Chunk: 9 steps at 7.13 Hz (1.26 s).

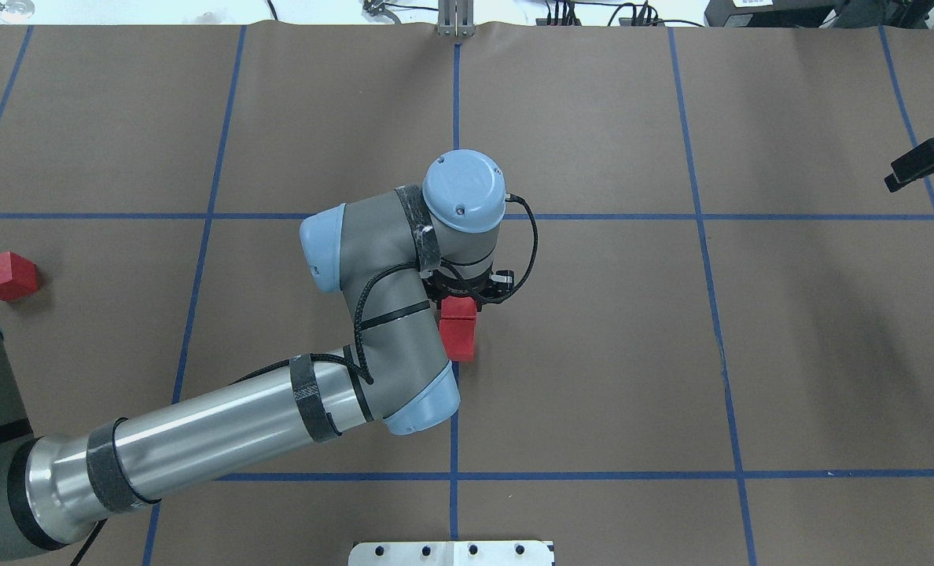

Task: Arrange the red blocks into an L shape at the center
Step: 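Lower the cube against the center cube's far side and adjust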

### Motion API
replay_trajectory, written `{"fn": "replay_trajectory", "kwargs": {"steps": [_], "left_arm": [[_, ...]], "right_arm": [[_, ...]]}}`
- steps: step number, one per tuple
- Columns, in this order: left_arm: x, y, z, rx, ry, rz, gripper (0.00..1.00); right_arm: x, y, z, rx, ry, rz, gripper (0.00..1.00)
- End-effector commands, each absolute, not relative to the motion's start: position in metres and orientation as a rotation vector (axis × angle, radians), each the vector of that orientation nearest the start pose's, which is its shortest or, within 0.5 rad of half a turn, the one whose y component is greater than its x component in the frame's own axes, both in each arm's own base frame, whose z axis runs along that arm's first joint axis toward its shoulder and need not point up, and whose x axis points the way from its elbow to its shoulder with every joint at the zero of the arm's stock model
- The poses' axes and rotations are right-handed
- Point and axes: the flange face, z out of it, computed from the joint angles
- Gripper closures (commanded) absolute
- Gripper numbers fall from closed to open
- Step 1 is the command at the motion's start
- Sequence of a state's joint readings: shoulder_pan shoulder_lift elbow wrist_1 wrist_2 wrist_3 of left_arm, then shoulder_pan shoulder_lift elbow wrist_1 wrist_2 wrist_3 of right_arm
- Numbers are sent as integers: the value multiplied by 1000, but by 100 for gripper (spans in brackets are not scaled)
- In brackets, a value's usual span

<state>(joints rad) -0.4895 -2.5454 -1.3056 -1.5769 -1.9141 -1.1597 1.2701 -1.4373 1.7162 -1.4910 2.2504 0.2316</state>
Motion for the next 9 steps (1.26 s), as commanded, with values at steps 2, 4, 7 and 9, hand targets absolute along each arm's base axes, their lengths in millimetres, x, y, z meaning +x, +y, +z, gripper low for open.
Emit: {"fn": "replay_trajectory", "kwargs": {"steps": [2, 4, 7, 9], "left_arm": [[647, -458, 152, 11, 778, 48, 100], [648, -457, 152, 11, 778, 50, 97], [649, -457, 153, 10, 777, 49, 89], [649, -457, 155, 9, 776, 49, 83]], "right_arm": [[-97, -550, 512, 158, -740, -188, 0], [-97, -550, 512, 158, -740, -188, 0], [-97, -550, 512, 157, -740, -187, 0], [-97, -550, 513, 156, -740, -186, 0]]}}
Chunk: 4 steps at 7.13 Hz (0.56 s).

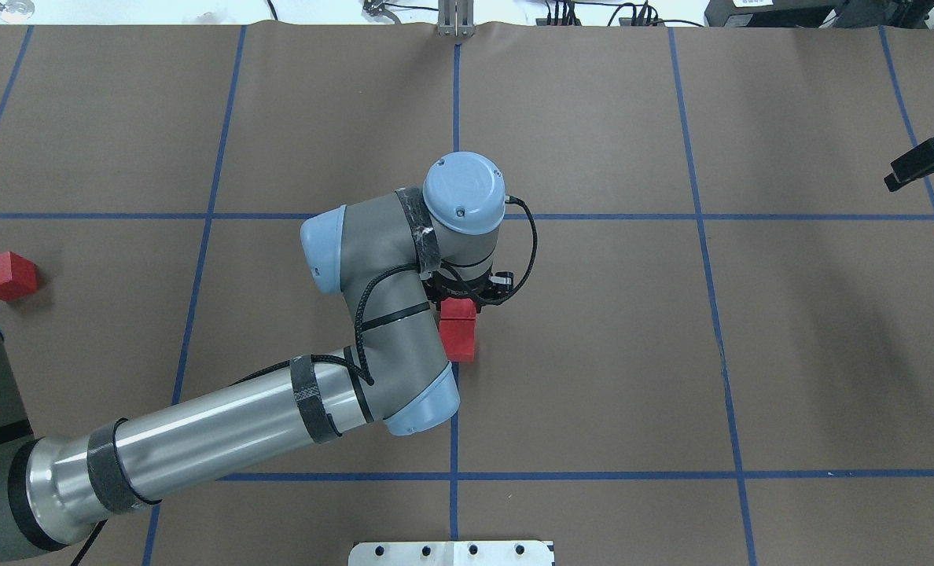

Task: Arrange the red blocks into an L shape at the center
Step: 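Lower the cube against the center cube's far side and adjust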

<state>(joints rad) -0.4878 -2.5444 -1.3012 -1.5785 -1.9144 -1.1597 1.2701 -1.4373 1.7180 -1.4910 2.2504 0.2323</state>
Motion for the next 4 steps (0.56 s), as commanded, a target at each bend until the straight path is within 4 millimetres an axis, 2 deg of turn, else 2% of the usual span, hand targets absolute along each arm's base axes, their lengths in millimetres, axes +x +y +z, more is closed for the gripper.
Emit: {"fn": "replay_trajectory", "kwargs": {"steps": [1, 3, 4], "left_arm": [[649, -457, 155, 9, 776, 49, 81], [649, -457, 155, 9, 776, 49, 78], [649, -457, 155, 9, 776, 49, 67]], "right_arm": [[-97, -550, 512, 157, -740, -187, 0], [-97, -550, 512, 158, -740, -188, 0], [-97, -550, 512, 157, -740, -187, 0]]}}
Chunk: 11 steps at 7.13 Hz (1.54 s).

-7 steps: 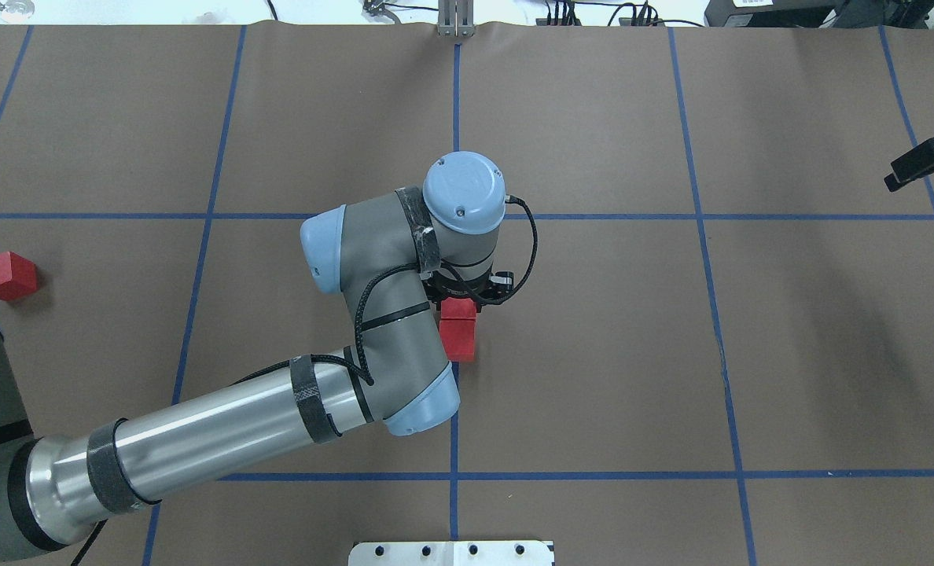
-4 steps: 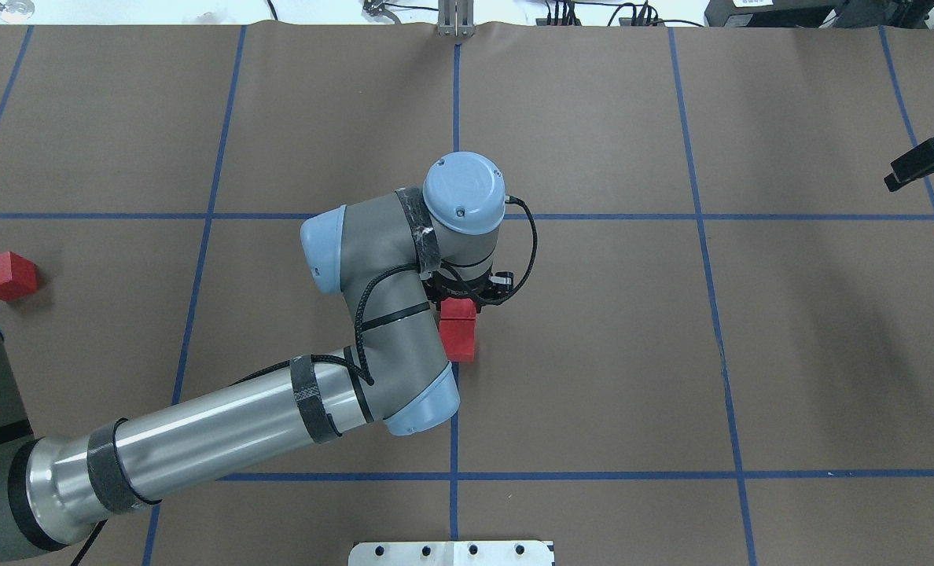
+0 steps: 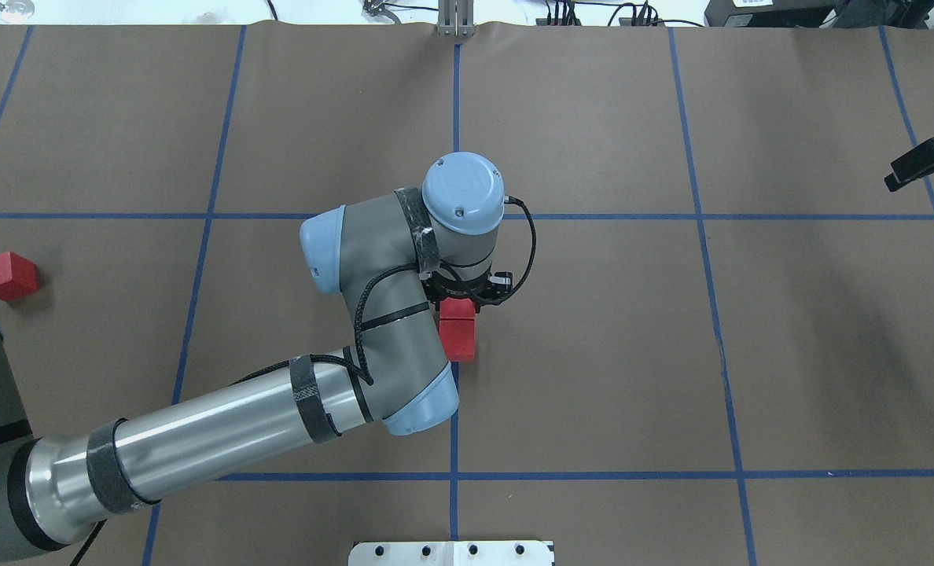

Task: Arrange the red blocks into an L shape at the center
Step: 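Lower the cube against the center cube's far side and adjust, then open the left gripper and raise it away from the cubes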

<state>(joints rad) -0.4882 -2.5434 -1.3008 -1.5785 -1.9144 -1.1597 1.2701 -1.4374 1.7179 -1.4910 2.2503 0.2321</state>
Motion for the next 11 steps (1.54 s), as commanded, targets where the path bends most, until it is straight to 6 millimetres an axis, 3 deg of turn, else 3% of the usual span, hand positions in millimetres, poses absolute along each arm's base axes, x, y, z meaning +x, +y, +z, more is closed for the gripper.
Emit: {"fn": "replay_trajectory", "kwargs": {"steps": [1, 2, 4, 6, 7, 8, 9, 10, 11], "left_arm": [[649, -457, 154, 10, 777, 49, 53], [649, -457, 164, 8, 770, 48, 4], [647, -456, 169, 8, 770, 48, 0], [633, -453, 145, 24, 801, 52, 0], [617, -450, 131, 20, 789, 46, 0], [584, -442, 105, 19, 813, 75, 0], [555, -431, 99, 46, 815, 125, 0], [514, -429, 128, 94, 820, 177, 0], [456, -430, 176, 145, 803, 225, 0]], "right_arm": [[-97, -550, 512, 157, -740, -187, 0], [-97, -550, 512, 157, -740, -187, 0], [-97, -551, 511, 159, -741, -186, 0], [-97, -551, 509, 161, -742, -183, 0], [-97, -551, 508, 162, -742, -183, 0], [-97, -551, 508, 162, -742, -183, 0], [-97, -551, 510, 160, -742, -184, 0], [-96, -550, 512, 157, -740, -185, 0], [-95, -548, 516, 153, -737, -186, 0]]}}
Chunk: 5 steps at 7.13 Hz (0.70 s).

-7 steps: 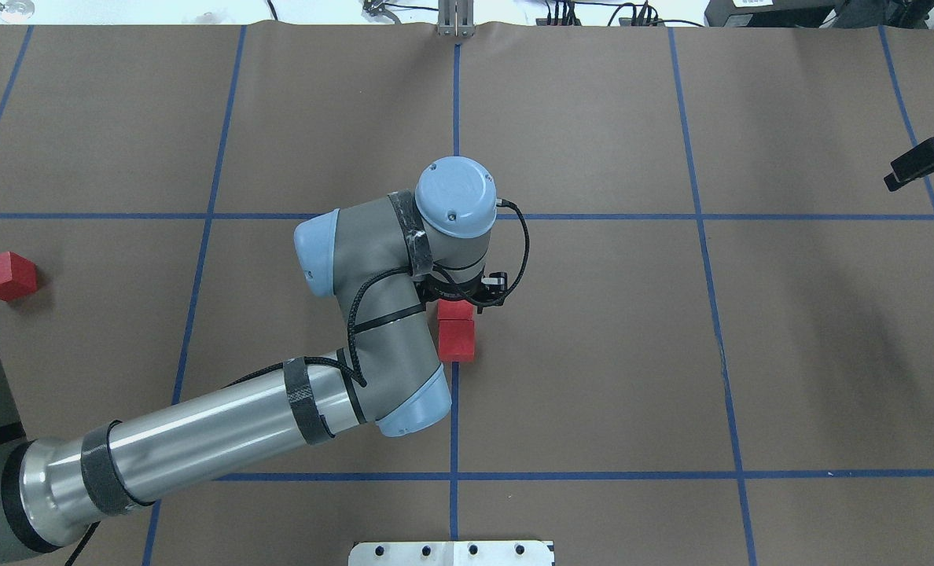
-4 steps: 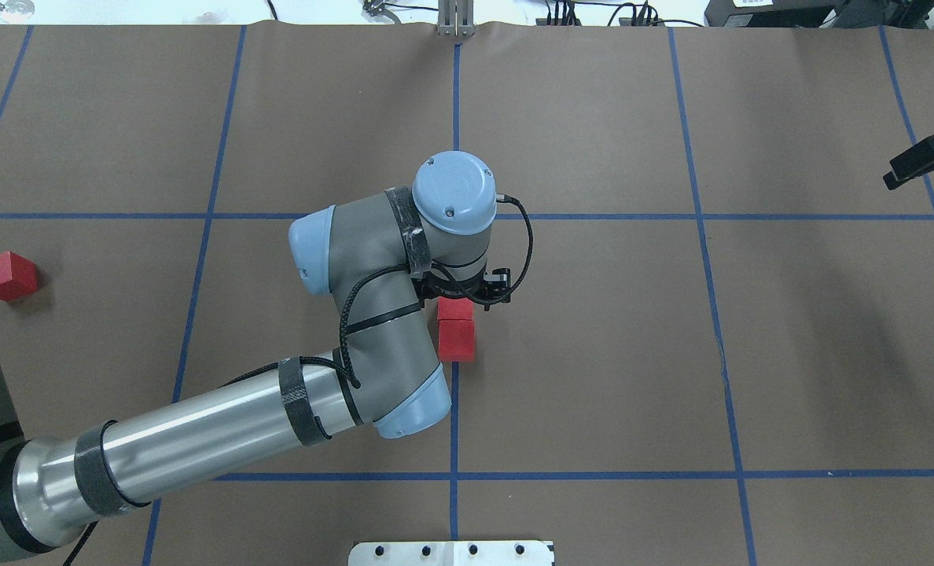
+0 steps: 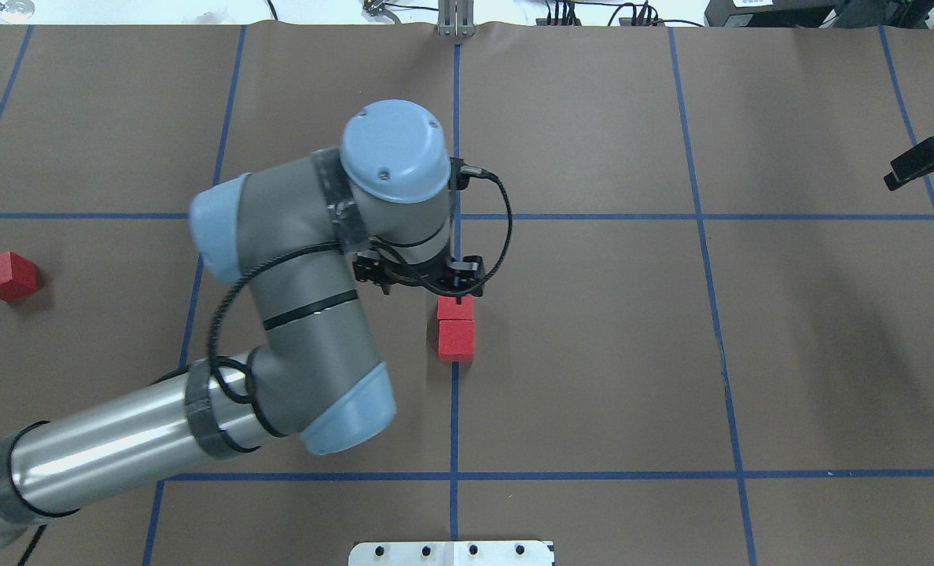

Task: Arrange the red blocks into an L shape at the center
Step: 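Open the left gripper and raise it away from the cubes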

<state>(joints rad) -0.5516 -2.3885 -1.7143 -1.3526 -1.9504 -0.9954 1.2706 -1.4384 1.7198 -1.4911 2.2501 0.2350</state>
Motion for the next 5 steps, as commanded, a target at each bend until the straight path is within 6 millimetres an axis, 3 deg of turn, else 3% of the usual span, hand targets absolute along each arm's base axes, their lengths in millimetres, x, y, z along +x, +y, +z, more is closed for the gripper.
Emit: {"fn": "replay_trajectory", "kwargs": {"steps": [1, 3, 5], "left_arm": [[392, -441, 235, 172, 761, 301, 0], [277, -484, 337, 140, 728, 418, 0], [175, -500, 428, 153, 685, 504, 0]], "right_arm": [[-90, -545, 522, 148, -734, -184, 0], [-89, -543, 524, 146, -735, -181, 0], [-89, -543, 524, 146, -733, -181, 0]]}}
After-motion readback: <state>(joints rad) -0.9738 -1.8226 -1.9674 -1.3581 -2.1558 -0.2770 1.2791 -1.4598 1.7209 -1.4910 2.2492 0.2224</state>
